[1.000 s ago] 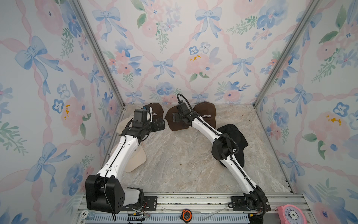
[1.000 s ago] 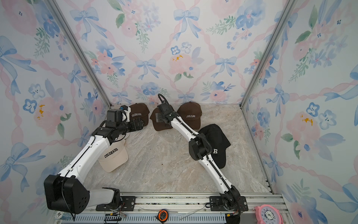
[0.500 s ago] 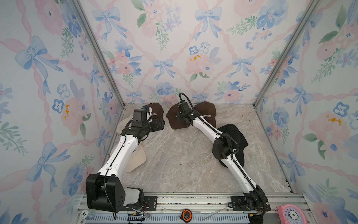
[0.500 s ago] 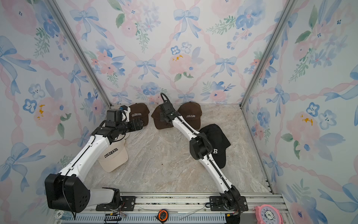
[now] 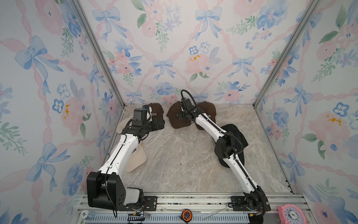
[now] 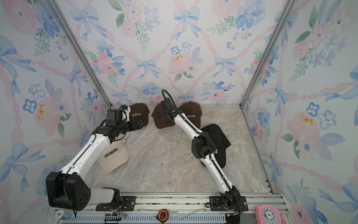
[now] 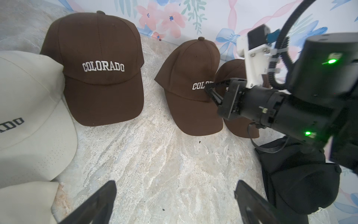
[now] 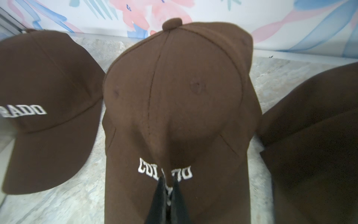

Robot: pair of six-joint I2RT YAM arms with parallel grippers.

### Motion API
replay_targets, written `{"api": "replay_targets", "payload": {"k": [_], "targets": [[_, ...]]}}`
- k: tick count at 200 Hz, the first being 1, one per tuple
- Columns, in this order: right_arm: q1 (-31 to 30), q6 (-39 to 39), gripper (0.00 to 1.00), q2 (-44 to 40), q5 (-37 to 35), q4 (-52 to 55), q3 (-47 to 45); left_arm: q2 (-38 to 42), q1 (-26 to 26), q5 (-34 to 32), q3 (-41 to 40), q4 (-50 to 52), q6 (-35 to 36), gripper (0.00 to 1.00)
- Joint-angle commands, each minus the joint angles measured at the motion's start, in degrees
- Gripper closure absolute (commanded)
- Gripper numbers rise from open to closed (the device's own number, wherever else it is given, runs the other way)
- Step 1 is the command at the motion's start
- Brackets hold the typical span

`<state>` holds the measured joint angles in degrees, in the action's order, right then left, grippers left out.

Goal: Stack the baseball caps by color
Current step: Pick up the baseball cap from the center of the board, then place the baseball cap on the baseball cap.

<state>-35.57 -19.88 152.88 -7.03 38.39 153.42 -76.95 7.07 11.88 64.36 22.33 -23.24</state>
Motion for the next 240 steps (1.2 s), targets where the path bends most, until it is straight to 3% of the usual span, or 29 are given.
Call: {"api": "replay_targets", "payload": {"k": [1, 47, 88, 143, 182, 240], "targets": [[1.1, 1.3, 1.0, -8.7, 1.8, 2.0, -1.4, -0.2, -0.3, 0.6, 1.3, -0.7, -0.8, 0.02], [2.3, 3.0, 1.0, -18.8, 2.6, 5.1, -9.9, 0.0, -0.3, 1.2, 1.2, -1.6, -1.5, 0.02], [4.4, 3.7, 1.0, -31.8, 2.0, 0.8, -29.3, -0.3, 1.4, 1.8, 1.3, -2.7, -3.0, 0.02], [7.8, 3.1, 1.0, -45.5, 0.7, -4.4, -50.1, -2.9, 8.1, -1.3, 3.6, -3.5, -4.5, 0.02], [10.6, 2.4, 1.0, -50.2, 0.6, -7.2, -58.1, -5.2, 11.3, -2.4, 5.7, -3.6, -5.4, 0.02], [13.3, 2.0, 1.0, -49.9, 2.2, -10.2, -62.2, -5.9, 13.0, -3.6, 6.5, -3.6, -6.2, 0.02]]}}
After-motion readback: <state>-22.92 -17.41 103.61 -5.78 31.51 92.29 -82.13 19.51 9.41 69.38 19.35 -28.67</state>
